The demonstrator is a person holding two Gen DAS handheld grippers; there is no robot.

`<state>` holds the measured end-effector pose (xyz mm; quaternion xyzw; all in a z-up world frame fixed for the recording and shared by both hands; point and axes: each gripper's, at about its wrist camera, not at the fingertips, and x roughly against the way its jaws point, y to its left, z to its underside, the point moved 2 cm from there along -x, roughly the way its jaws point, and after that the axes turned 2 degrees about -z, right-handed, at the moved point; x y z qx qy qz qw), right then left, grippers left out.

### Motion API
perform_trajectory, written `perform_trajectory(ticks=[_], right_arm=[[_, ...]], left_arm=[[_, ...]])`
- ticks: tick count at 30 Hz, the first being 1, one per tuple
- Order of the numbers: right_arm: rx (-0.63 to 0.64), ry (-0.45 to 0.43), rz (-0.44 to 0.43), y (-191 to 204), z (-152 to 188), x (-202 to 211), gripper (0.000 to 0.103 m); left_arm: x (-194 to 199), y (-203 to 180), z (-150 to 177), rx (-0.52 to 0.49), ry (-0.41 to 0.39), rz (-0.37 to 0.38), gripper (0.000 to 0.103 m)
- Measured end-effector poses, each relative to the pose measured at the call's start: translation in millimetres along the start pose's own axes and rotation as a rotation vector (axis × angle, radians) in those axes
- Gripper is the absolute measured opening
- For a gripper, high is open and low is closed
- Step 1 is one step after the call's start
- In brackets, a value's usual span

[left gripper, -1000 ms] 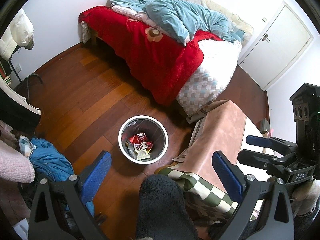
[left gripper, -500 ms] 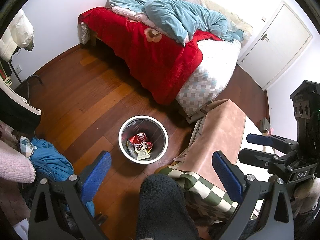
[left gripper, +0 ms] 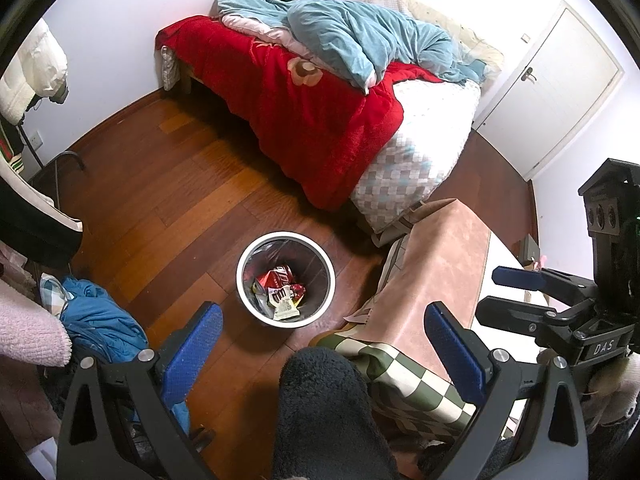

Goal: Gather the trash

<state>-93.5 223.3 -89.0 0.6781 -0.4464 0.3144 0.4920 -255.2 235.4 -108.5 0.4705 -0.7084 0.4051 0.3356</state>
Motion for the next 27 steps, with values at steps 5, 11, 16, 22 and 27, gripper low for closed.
perform_trajectory(ticks=[5,11,16,22,27], right_arm=[[0.002,0.001,0.001,0.9,0.6,-0.5,0.103],[0.004,0.002,0.002,1.7,1.1,-0.4,0.103],[0.002,0.001,0.000,1.3,1.0,0.5,0.103],[0.008,0.003,0.004,2.1,1.2,0.4,0.103],[0.009,0.007,0.001,1.8,1.7,-0.3,0.103]], left_arm=[[0.1,0.3,0.1,0.001,-0.002,0.000,0.103],[1.1,1.2,-2.8,-0.004,-0.001,0.001,0.103],[1.2,1.3,-3.8,-0.009,-0.001,0.000,0.103],[1.2,1.7,-2.7,-0.008,-0.002,0.000,0.103],[2.8,1.6,-4.0,-0.005,-0.008,0.004,0.103]])
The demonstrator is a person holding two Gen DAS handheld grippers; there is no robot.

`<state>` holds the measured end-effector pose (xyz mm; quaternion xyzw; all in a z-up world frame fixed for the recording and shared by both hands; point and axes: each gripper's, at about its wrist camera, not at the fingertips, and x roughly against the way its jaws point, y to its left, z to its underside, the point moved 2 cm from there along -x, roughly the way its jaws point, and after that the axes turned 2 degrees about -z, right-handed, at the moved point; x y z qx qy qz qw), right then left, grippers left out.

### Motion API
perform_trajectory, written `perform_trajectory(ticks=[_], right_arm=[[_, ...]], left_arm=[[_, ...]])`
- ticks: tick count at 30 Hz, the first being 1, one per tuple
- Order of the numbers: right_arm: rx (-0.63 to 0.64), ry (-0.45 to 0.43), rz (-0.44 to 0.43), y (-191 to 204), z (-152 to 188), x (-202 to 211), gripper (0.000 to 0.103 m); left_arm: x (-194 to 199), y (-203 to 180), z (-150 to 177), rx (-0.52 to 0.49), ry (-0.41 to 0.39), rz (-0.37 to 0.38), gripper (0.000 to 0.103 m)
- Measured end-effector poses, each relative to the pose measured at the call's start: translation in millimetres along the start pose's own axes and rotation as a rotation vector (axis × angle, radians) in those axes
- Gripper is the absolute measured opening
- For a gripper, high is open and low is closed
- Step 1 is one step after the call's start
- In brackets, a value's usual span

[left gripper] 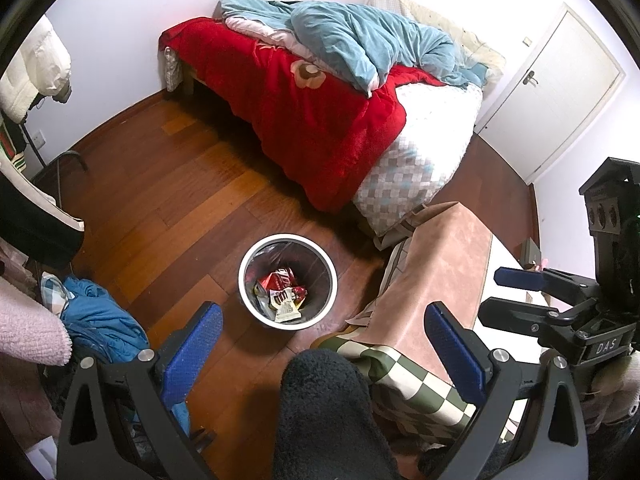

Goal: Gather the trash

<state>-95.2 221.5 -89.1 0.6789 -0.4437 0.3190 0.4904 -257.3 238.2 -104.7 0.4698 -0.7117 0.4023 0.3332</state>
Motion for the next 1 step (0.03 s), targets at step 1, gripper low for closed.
perform_trajectory(ticks=[1], right_arm=[[-0.001,0.001,-0.001,0.1,-0.1,-0.2,0.103]], left_arm=[[0.2,0.5,-0.5,0.002,0.001,0.002,0.103]])
